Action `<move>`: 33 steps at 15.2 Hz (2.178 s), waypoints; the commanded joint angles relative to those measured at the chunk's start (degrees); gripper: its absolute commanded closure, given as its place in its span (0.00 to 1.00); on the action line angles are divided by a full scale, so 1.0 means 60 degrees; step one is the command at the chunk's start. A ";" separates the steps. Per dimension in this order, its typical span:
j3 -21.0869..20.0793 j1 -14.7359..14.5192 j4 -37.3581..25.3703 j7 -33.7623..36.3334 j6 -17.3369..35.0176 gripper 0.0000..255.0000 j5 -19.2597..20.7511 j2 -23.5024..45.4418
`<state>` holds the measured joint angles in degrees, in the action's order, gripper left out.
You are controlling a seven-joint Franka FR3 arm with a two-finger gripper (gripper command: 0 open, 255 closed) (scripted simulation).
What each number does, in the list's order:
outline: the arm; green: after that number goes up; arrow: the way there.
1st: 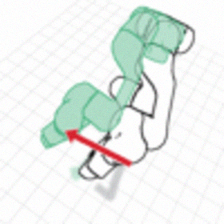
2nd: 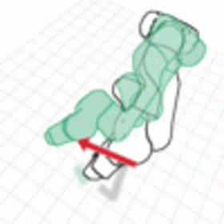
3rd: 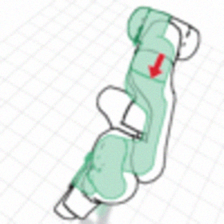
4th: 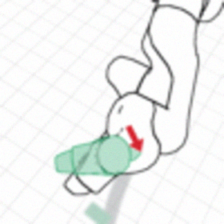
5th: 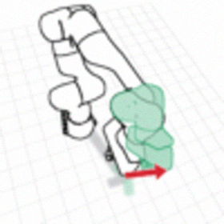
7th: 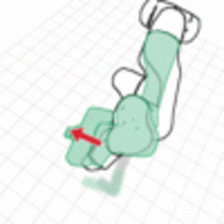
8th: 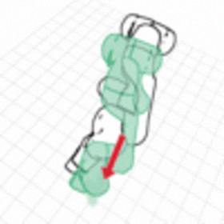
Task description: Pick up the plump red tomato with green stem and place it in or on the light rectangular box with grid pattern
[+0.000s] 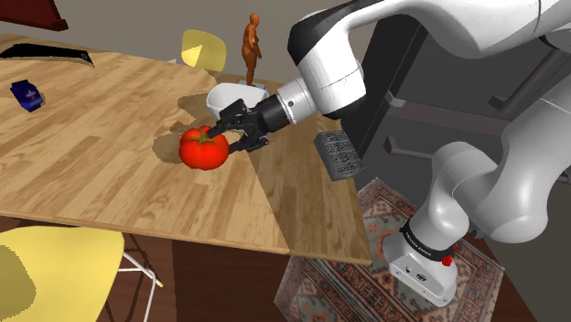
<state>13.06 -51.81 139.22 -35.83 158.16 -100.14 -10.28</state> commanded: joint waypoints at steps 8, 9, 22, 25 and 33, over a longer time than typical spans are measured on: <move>-0.0032 0.0140 0.0247 0.1890 0.0128 1.00 0.1956 -0.0960; 0.0085 0.0270 0.0496 0.1934 -0.0004 1.00 0.2202 -0.1229; 0.1870 0.2875 0.2572 0.2674 -0.2475 1.00 0.6273 -0.4059; 0.2407 0.3576 0.2645 0.2679 -0.3257 1.00 0.7183 -0.4383; 0.4112 0.5006 0.2048 0.2260 -0.5429 1.00 0.9150 -0.4461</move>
<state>36.50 -22.87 152.29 -22.16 127.52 -46.88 -36.99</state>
